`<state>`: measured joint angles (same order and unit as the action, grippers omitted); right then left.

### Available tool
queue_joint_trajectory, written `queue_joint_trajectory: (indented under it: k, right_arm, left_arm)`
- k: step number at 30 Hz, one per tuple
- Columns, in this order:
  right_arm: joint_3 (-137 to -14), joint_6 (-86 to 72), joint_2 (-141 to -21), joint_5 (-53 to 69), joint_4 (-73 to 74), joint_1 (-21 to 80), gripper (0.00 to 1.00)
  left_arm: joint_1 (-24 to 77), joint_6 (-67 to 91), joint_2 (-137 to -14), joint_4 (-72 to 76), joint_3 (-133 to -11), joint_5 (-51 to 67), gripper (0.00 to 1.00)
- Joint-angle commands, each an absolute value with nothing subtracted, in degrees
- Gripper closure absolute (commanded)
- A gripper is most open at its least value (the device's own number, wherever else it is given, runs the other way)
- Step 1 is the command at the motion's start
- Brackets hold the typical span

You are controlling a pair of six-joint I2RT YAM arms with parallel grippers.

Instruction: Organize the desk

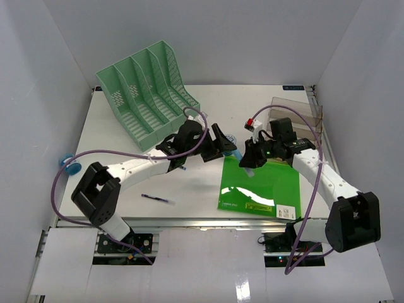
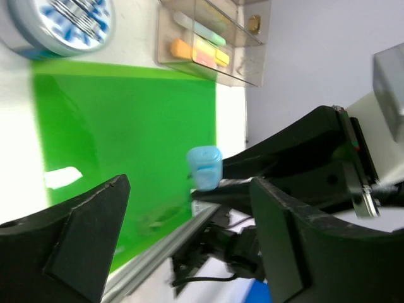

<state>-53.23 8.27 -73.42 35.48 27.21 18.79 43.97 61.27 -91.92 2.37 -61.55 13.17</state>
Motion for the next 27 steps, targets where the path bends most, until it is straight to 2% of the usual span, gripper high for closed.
queue_joint_trajectory:
  k: [1,4,8,11,14,20,27]
  right_arm:
    - [-57.0,25.0,-71.3,37.8,38.7,15.8,0.92]
    - [-60.0,32.9,-71.1,33.7,43.7,12.2,0.92]
    - [-66.1,45.8,-72.6,21.3,46.5,8.3,0.92]
    - [-67.4,51.3,-74.8,10.0,43.4,7.5,0.92]
    - [-68.6,55.9,-77.9,4.2,40.2,6.4,0.92]
    - [-72.3,61.1,-86.4,0.3,36.3,4.1,0.91]
    - [-71.5,63.0,-92.8,-2.2,33.8,3.7,0.85]
  left_arm:
    - [41.0,50.7,-78.9,-1.8,-59.2,10.0,0.09]
    - [40.3,44.4,-70.8,-7.1,-57.0,8.0,0.08]
    - [40.1,38.7,-59.9,-13.7,-50.8,4.4,0.05]
    - [39.8,36.4,-51.8,-17.3,-45.3,1.5,0.02]
    - [39.6,34.2,-46.2,-19.2,-42.2,0.9,0.02]
    - [39.6,29.4,-40.6,-21.4,-38.6,-1.1,0.02]
    - [39.6,28.9,-36.4,-21.6,-33.9,-1.8,0.02]
